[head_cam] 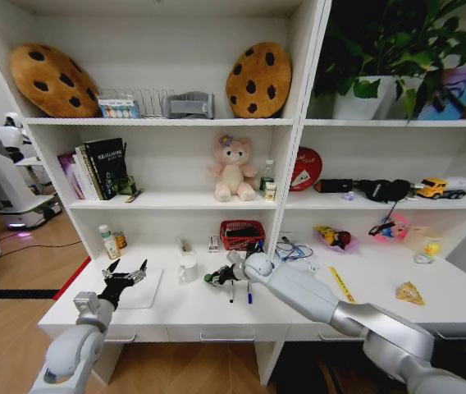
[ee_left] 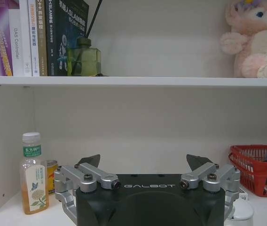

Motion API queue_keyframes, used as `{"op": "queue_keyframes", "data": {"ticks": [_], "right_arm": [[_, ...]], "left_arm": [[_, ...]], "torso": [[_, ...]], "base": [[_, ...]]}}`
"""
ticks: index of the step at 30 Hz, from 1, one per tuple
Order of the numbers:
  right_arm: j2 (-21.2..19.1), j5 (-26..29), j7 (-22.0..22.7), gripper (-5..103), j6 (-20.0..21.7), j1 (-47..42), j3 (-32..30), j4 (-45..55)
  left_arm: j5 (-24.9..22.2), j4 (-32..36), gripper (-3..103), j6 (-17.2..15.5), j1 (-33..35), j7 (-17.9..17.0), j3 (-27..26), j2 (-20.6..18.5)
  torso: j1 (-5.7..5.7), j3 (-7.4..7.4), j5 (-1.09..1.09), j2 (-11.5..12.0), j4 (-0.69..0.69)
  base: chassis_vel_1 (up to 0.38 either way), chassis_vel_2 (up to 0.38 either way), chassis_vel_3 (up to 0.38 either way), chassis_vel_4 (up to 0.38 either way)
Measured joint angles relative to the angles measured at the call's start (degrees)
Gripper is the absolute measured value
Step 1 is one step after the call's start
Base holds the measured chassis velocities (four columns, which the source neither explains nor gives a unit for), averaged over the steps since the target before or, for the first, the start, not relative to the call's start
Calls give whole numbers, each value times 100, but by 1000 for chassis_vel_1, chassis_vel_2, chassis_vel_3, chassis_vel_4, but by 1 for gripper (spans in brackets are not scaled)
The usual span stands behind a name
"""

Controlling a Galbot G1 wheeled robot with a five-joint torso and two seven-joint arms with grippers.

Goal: Organize the objects on the table.

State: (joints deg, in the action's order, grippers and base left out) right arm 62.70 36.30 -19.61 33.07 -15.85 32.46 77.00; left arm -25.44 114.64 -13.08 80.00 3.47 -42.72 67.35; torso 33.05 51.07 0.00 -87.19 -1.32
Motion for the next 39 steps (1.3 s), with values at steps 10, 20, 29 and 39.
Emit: {"op": "queue_keyframes", "data": {"ticks": [10, 20, 29, 39], "right_arm": [[-403, 147, 870, 34, 343, -158, -824, 1443], [-5, -374, 1101, 34, -278, 217, -1283, 1386], [615, -289, 1123, 34, -414, 881, -1358, 994], [1219, -292, 1124, 34, -697, 1505, -1558, -394]], "left_arm": [[0, 0, 100, 0, 0, 0, 0, 0], [0, 0, 100, 0, 0, 0, 0, 0], [0, 0, 100, 0, 0, 0, 0, 0], [0, 0, 100, 0, 0, 3, 1, 0]], "torso": [[0, 0, 0, 0, 1], [0, 0, 0, 1, 0], [0, 0, -1, 0, 1], [0, 0, 0, 0, -1]], "base": [[0, 0, 0, 0], [0, 0, 0, 0], [0, 0, 0, 0], [0, 0, 0, 0]]}}
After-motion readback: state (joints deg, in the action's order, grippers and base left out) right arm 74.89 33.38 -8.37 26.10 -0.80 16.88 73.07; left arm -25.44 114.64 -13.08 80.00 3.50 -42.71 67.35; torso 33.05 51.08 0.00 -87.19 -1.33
